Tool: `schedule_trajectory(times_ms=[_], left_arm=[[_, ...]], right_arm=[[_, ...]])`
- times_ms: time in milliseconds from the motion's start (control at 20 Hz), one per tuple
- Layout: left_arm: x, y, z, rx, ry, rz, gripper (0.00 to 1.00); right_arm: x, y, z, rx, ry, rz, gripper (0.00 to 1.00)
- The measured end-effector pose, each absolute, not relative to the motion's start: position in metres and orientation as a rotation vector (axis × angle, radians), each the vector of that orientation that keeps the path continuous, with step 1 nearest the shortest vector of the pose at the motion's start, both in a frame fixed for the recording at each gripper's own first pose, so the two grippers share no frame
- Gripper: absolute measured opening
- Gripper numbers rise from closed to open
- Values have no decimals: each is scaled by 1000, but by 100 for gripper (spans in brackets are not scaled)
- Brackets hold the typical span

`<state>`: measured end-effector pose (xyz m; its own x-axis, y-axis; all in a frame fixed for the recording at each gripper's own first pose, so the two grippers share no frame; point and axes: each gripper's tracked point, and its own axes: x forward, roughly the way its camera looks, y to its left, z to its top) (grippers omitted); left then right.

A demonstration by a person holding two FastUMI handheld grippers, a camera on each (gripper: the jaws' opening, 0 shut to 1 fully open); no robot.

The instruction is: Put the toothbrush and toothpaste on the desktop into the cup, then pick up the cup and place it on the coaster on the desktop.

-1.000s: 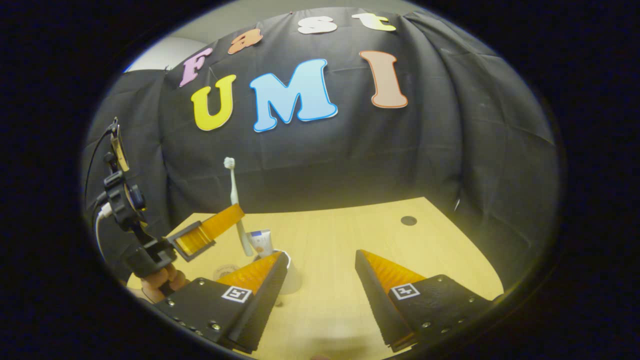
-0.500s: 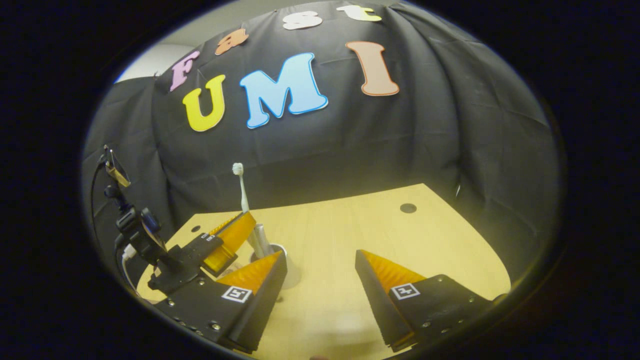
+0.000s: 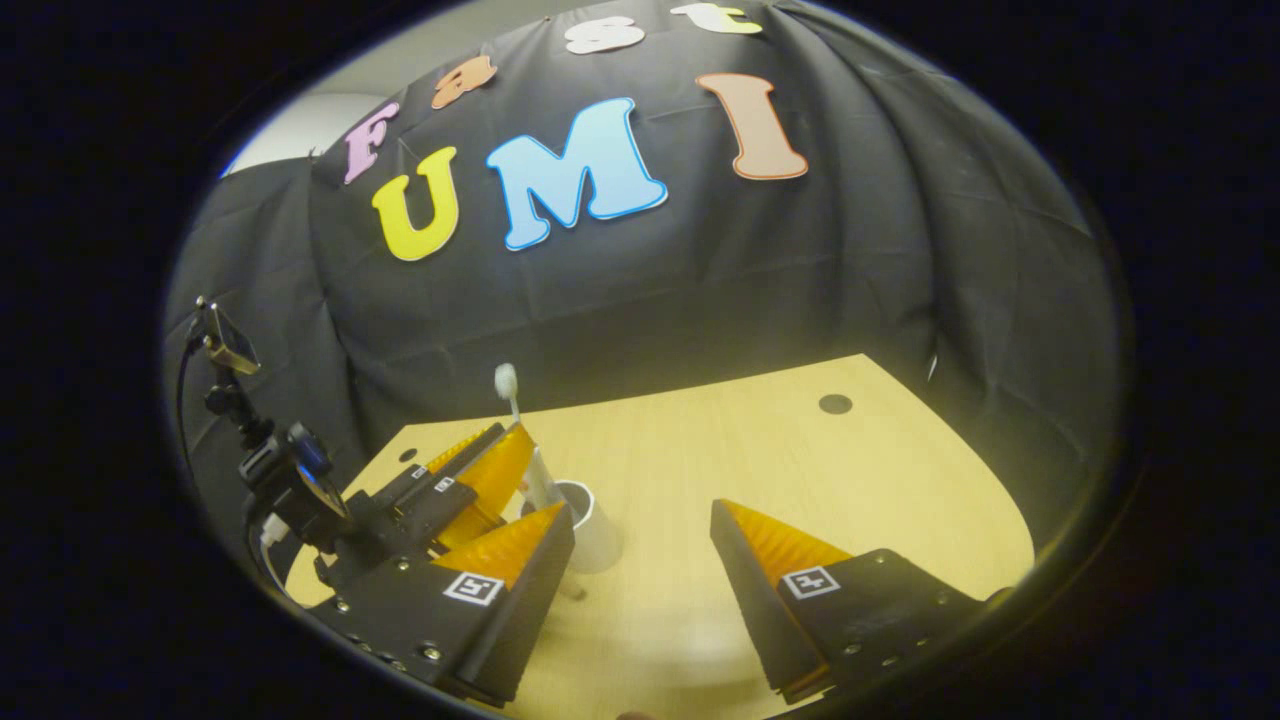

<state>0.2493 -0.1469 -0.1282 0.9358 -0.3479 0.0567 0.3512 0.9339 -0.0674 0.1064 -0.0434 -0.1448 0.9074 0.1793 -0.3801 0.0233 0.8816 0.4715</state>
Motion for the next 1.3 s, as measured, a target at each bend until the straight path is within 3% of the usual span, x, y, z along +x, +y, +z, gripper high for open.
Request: schedule_trajectory(times_ms=[100, 150, 300, 800, 1100, 1300], left_arm=[[248, -146, -128, -56, -34, -352, 61], [245, -146, -127, -54, -33, -356, 68], [241, -140, -122, -72, -38, -347, 76], [221, -107, -98, -80, -30, -309, 88], [206, -84, -93, -75, 1, -290, 85], [193, -69, -85, -56, 10, -276, 94]], right_arm=[[106, -42, -145, 493, 429, 82, 86], [106, -42, -143, 493, 428, 82, 86], [106, -37, -141, 486, 422, 86, 86], [113, -6, -141, 481, 450, 122, 86], [125, 21, -150, 463, 507, 145, 86], [132, 34, -159, 428, 557, 148, 86]])
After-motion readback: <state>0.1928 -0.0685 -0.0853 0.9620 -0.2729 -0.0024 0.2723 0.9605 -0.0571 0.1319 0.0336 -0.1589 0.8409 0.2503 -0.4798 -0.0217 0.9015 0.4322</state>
